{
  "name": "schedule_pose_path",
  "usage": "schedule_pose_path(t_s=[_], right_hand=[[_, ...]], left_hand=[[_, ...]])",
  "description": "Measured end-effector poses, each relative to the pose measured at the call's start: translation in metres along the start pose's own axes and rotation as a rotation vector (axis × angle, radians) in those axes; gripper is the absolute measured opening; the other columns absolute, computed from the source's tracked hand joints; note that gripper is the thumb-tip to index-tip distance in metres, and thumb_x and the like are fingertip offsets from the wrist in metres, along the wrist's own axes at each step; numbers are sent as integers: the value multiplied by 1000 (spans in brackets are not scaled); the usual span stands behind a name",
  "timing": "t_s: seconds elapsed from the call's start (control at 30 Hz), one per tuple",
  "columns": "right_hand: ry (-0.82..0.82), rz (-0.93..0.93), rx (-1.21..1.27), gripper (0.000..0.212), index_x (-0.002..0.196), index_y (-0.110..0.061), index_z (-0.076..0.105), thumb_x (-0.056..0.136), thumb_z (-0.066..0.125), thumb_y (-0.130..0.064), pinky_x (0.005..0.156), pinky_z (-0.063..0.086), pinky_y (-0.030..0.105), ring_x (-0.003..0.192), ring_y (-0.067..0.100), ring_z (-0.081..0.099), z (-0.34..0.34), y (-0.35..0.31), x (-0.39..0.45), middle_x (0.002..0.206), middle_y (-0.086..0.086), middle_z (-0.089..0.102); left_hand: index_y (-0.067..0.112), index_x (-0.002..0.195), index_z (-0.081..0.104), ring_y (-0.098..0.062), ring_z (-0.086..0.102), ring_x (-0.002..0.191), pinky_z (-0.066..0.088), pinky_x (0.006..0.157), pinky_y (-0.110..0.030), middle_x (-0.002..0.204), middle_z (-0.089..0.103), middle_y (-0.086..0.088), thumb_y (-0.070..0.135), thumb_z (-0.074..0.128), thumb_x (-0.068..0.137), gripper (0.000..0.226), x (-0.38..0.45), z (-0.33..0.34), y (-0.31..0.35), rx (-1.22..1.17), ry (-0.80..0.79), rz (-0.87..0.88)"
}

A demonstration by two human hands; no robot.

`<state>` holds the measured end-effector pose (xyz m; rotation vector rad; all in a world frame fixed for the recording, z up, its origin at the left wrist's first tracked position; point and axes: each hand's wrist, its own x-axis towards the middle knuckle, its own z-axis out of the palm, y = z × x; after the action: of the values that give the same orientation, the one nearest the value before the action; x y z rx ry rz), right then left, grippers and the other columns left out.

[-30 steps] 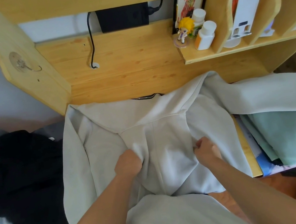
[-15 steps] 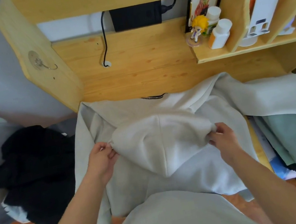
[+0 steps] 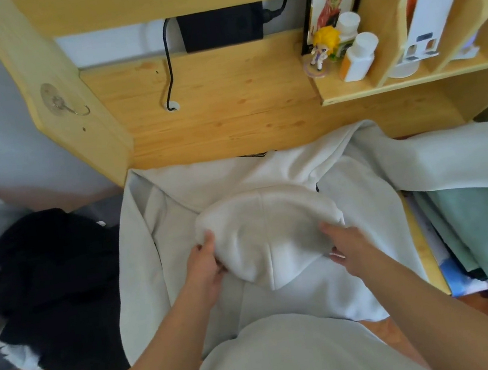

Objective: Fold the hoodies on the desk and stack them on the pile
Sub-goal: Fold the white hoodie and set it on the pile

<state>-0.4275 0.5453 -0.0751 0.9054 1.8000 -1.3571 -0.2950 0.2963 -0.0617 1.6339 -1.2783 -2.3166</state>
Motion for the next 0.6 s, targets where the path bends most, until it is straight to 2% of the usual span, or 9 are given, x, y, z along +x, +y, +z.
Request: schedule_pose_path(t_s=[0.07, 0.13, 0.2, 0.27, 0.3, 0.37, 0.43, 0.53, 0.6], right_hand=[[6, -31, 97, 38, 131, -6, 56, 96, 66, -18, 90, 54, 41, 112, 29, 62, 0, -5, -2, 118, 8, 63], [-46, -122, 310, 26, 127, -14, 59, 102, 53, -10, 94, 52, 42, 106, 24, 64, -5, -12, -10, 113, 3, 67], [-186, -208, 494, 26, 122, -17, 63, 105, 45, -9, 94, 52, 42, 102, 20, 66, -12, -15, -20, 112, 2, 71], [-209, -174, 515, 31, 120, -17, 64, 104, 41, -4, 90, 53, 42, 96, 22, 66, -18, -9, -20, 110, 4, 71], [-150, -118, 454, 33, 118, -16, 65, 102, 41, 0, 86, 54, 42, 91, 23, 65, -19, -2, -17, 106, 7, 69], [79, 6, 240, 33, 123, -7, 63, 98, 42, 2, 76, 54, 41, 78, 24, 61, -22, 14, -8, 94, 10, 63], [221, 11, 97, 32, 127, -2, 59, 96, 49, -6, 70, 56, 39, 74, 26, 64, -20, 24, -6, 93, 12, 63], [126, 45, 144, 20, 111, -7, 60, 95, 60, -18, 79, 60, 43, 92, 31, 69, -4, 34, -17, 105, 14, 66], [19, 127, 197, 19, 109, -7, 58, 93, 65, -15, 88, 58, 47, 100, 33, 67, 4, 36, -23, 109, 13, 64]], left_hand=[[21, 111, 64, -23, 68, 107, 56, 94, -44, 124, 70, -9, 18, 55, 105, 12, 3, -2, -4, 63, 49, 107], [24, 120, 65, -22, 66, 112, 56, 93, -41, 125, 69, -4, 6, 49, 106, 28, -1, -2, 1, -44, 26, 158], [27, 143, 54, -19, 64, 118, 53, 98, -41, 131, 65, 2, -3, 43, 106, 49, -3, -8, 5, -177, -33, 172], [33, 156, 36, -20, 63, 118, 51, 101, -42, 137, 60, 2, -8, 42, 103, 67, -2, -14, 2, -170, -39, 126], [34, 158, 29, -22, 63, 116, 51, 99, -45, 137, 58, -1, -8, 44, 101, 73, 0, -16, -1, -137, -11, 75], [24, 157, 31, -28, 65, 105, 59, 83, -47, 133, 59, -9, 0, 52, 99, 66, 3, -20, -14, -85, 93, -50], [9, 139, 52, -30, 68, 95, 59, 64, -40, 119, 67, -15, 20, 58, 101, 40, -3, -14, -21, -126, 157, -167], [11, 122, 61, -31, 71, 92, 60, 57, -36, 112, 71, -15, 43, 57, 102, 38, -17, 0, -30, -156, 48, -332], [11, 125, 61, -27, 71, 84, 58, 52, -32, 106, 72, -13, 33, 61, 101, 32, -27, 6, -36, -23, -51, -364]])
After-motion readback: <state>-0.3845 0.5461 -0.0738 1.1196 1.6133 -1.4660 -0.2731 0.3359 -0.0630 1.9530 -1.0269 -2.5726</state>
